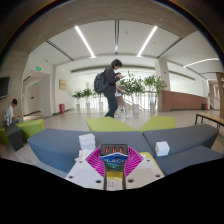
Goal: Unplug charger
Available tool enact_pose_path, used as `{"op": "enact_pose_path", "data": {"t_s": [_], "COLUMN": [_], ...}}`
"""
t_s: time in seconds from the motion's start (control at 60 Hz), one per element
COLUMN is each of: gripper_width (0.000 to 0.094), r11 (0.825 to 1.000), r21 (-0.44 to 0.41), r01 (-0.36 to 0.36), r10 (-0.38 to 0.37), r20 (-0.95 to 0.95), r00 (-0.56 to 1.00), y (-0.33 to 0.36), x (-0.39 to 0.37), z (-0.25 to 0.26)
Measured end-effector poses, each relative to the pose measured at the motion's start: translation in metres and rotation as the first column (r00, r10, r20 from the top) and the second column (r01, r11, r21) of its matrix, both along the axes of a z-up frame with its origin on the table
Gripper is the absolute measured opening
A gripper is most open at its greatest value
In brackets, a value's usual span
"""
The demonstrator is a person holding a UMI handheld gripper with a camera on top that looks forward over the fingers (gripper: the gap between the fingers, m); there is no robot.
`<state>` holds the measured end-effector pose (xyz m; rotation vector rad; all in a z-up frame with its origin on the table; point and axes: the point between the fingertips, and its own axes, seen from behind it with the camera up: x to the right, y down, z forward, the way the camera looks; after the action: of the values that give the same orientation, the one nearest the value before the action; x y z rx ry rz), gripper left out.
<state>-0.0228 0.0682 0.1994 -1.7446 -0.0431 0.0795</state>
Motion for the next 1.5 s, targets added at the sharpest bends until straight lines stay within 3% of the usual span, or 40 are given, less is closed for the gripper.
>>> {"op": "enact_pose_path", "data": {"t_s": [0.05, 0.133, 0.283, 0.333, 0.45, 0.567, 0.6, 0.65, 0.767, 0.783, 0.817, 0.867, 0.9, 0.933, 1.05, 1.233, 1.5], "gripper_width": [0.02, 0.0199, 0.02, 0.0201, 0.0201, 0.0208, 0.022, 0.027, 0.0394, 0.0434, 0.063, 0.0873, 0.0876, 0.082, 0.084, 0.084, 0.0848], "r11": [1.0, 0.999, 0.99, 0.974, 0.917, 0.876, 0.877, 0.882, 0.862, 0.858, 0.853, 0.856, 0.862, 0.867, 0.87, 0.905, 0.932], "r21": [0.022, 0.019, -0.125, -0.215, -0.396, -0.478, -0.477, -0.467, -0.505, -0.511, -0.518, -0.511, -0.5, -0.491, -0.486, -0.419, -0.362], "r01": [0.002, 0.029, 0.07, 0.07, 0.051, 0.063, 0.061, 0.065, 0.056, 0.056, 0.065, 0.08, 0.087, 0.086, 0.077, 0.066, 0.019], "r10": [-0.002, -0.03, -0.061, -0.055, -0.031, -0.036, -0.035, -0.037, -0.012, -0.012, -0.021, -0.038, -0.048, -0.05, -0.031, -0.011, 0.04], "r20": [0.001, 0.041, 0.074, 0.074, 0.056, 0.066, 0.063, 0.07, 0.089, 0.088, 0.09, 0.092, 0.09, 0.085, 0.102, 0.133, 0.152], "r00": [1.0, 0.999, 0.995, 0.996, 0.998, 0.997, 0.997, 0.997, 0.996, 0.996, 0.996, 0.995, 0.995, 0.995, 0.994, 0.991, 0.988], "y": [-0.002, -0.02, -0.026, -0.035, -0.048, -0.054, -0.052, -0.046, -0.049, -0.051, -0.054, -0.057, -0.059, -0.062, -0.083, -0.133, -0.193], "x": [0.036, 0.055, 0.105, 0.111, 0.119, 0.127, 0.126, 0.126, 0.124, 0.124, 0.127, 0.131, 0.133, 0.133, 0.133, 0.12, 0.099], "z": [0.032, 0.041, -0.008, -0.064, -0.151, -0.207, -0.21, -0.21, -0.212, -0.211, -0.207, -0.199, -0.191, -0.182, -0.151, -0.09, -0.044]}}
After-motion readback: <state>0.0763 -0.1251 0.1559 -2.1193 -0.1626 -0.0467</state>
